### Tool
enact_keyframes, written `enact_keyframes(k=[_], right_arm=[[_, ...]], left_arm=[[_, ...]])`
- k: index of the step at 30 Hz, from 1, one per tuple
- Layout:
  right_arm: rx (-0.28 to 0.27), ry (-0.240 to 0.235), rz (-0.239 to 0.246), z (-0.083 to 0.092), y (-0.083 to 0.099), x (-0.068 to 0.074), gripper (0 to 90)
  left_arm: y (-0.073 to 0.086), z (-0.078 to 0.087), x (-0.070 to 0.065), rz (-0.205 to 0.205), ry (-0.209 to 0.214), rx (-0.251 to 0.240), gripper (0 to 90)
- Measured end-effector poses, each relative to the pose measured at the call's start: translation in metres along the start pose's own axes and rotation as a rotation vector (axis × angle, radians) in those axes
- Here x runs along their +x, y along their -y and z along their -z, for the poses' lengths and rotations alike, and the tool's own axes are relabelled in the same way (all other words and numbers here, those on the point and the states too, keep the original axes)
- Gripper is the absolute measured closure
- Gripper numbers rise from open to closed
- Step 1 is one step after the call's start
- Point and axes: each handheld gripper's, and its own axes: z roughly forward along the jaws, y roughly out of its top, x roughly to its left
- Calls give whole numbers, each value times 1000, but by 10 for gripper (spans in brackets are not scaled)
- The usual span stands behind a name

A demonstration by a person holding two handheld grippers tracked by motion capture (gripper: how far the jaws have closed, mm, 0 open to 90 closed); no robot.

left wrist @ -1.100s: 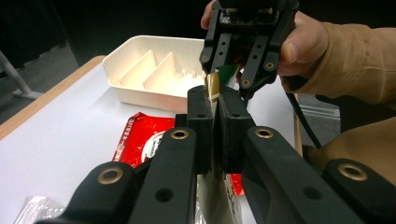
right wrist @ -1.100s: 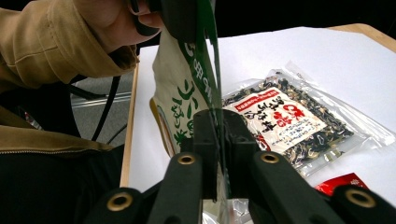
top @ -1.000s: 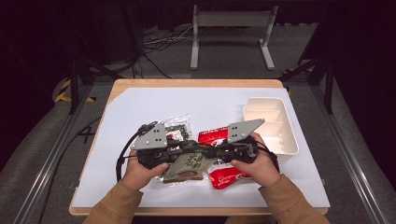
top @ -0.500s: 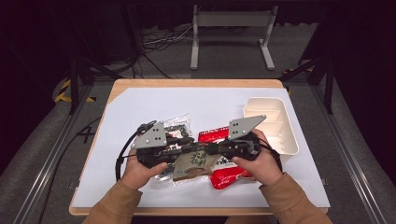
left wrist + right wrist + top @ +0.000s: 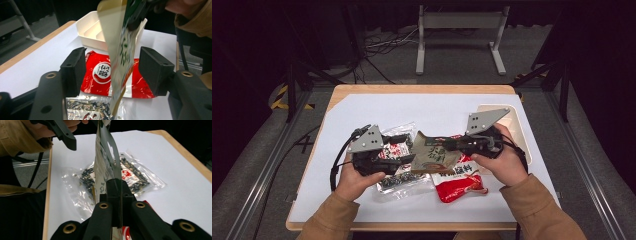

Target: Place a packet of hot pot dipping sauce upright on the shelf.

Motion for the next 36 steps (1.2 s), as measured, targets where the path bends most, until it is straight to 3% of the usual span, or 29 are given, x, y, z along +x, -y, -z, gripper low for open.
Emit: enact_keyframes(k=[7, 17, 23, 27, 36], right_arm=[[-5, 57, -1, 21, -6, -13, 894], [27, 138, 3, 45, -7, -31, 895], [50, 188, -5, 56, -4, -45, 895], [52, 224, -41, 67, 1, -61, 894], [49, 260, -75, 80, 9, -86, 894]], left_arm=[[9, 8, 10, 52, -33, -7, 336], [21, 14, 19, 68, -84, 28, 310], [30, 18, 28, 100, -110, 46, 306], [34, 21, 33, 114, -129, 47, 303], [41, 25, 40, 151, -150, 53, 302]])
